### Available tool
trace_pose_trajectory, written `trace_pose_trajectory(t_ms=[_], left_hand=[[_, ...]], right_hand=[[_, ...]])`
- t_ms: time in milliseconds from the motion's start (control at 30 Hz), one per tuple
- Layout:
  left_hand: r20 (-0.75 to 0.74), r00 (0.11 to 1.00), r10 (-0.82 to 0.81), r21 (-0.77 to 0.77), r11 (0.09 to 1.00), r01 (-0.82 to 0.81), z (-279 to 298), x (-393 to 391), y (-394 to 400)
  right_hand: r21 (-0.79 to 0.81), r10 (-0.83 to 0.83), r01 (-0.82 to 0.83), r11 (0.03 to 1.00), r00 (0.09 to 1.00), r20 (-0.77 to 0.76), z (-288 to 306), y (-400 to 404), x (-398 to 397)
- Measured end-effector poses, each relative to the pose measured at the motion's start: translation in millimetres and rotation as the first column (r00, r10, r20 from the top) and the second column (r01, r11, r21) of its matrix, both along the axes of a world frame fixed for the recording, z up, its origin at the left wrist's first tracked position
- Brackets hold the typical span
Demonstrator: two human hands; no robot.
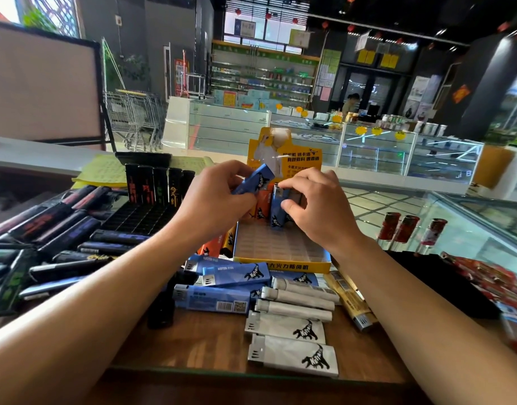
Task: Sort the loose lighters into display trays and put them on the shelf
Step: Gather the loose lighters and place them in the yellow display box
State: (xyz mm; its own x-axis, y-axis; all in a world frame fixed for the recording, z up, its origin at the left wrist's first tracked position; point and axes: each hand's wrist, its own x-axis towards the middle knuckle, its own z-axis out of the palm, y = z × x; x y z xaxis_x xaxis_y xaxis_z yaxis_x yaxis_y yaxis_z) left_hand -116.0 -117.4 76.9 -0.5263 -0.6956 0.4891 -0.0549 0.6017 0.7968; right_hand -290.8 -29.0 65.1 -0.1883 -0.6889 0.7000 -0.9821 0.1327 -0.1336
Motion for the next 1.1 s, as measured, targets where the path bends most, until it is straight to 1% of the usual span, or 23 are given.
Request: trace_pose_trajectory(t_ms=[67, 100, 200, 267, 300, 367, 433, 500, 600, 733, 800, 867, 967, 1033, 1100], left_hand=[[0.003, 1.0, -0.018, 0.03, 0.999, 0.018, -1, -1, -2], [0.002, 0.999, -0.034, 0.044, 0.998, 0.034, -2, -1, -2], [0.006, 0.997, -0.075, 0.051, 0.996, 0.075, -3, -2, -1], [0.022, 0.994, -0.102, 0.036, 0.994, 0.102, -4, -3, 0], [0.021, 0.994, -0.108, 0.022, 0.994, 0.108, -4, -3, 1], [-0.008, 0.996, -0.088, -0.006, 0.996, 0.088, -3, -3, 1], [-0.081, 0.996, -0.038, -0.005, 0.999, 0.037, -1, -2, 0], [-0.163, 0.987, -0.008, 0.025, 1.0, 0.012, 2, 0, 1], [-0.242, 0.969, -0.044, 0.074, 0.995, 0.063, 4, 3, 5], [-0.298, 0.951, -0.081, 0.13, 0.984, 0.124, 6, 5, 11], [-0.284, 0.954, -0.092, 0.142, 0.98, 0.137, 7, 5, 12], [-0.231, 0.967, -0.105, 0.129, 0.982, 0.138, 5, 4, 11], [-0.099, 0.99, -0.103, 0.007, 0.994, 0.105, 1, 1, 10], [-0.042, 0.994, -0.096, -0.048, 0.994, 0.094, 0, 0, 12], [-0.008, 0.997, -0.082, -0.082, 0.993, 0.082, -1, -1, 15]], right_hand=[[-0.046, 0.058, -0.057, 0.997, 0.998, 0.035, 6, 4, 2], [-0.091, 0.107, -0.099, 0.991, 0.991, 0.08, 10, 6, 4], [-0.199, 0.295, -0.258, 0.945, 0.937, 0.186, 19, 13, 12], [-0.202, 0.377, -0.339, 0.919, 0.906, 0.192, 21, 14, 17], [-0.198, 0.392, -0.358, 0.912, 0.903, 0.173, 21, 14, 19], [-0.216, 0.376, -0.341, 0.915, 0.914, 0.152, 21, 13, 20], [-0.23, 0.34, -0.292, 0.928, 0.917, 0.207, 21, 14, 20], [-0.205, 0.329, -0.279, 0.938, 0.904, 0.273, 20, 16, 22], [-0.126, 0.332, -0.307, 0.943, 0.884, 0.33, 19, 17, 27], [-0.043, 0.34, -0.345, 0.938, 0.883, 0.323, 19, 20, 30], [-0.072, 0.35, -0.346, 0.936, 0.88, 0.32, 20, 21, 30], [-0.166, 0.374, -0.337, 0.927, 0.864, 0.336, 21, 22, 28], [-0.278, 0.43, -0.347, 0.896, 0.833, 0.348, 22, 22, 28], [-0.288, 0.442, -0.356, 0.889, 0.829, 0.342, 23, 22, 28], [-0.265, 0.423, -0.347, 0.9, 0.844, 0.331, 22, 21, 28]])
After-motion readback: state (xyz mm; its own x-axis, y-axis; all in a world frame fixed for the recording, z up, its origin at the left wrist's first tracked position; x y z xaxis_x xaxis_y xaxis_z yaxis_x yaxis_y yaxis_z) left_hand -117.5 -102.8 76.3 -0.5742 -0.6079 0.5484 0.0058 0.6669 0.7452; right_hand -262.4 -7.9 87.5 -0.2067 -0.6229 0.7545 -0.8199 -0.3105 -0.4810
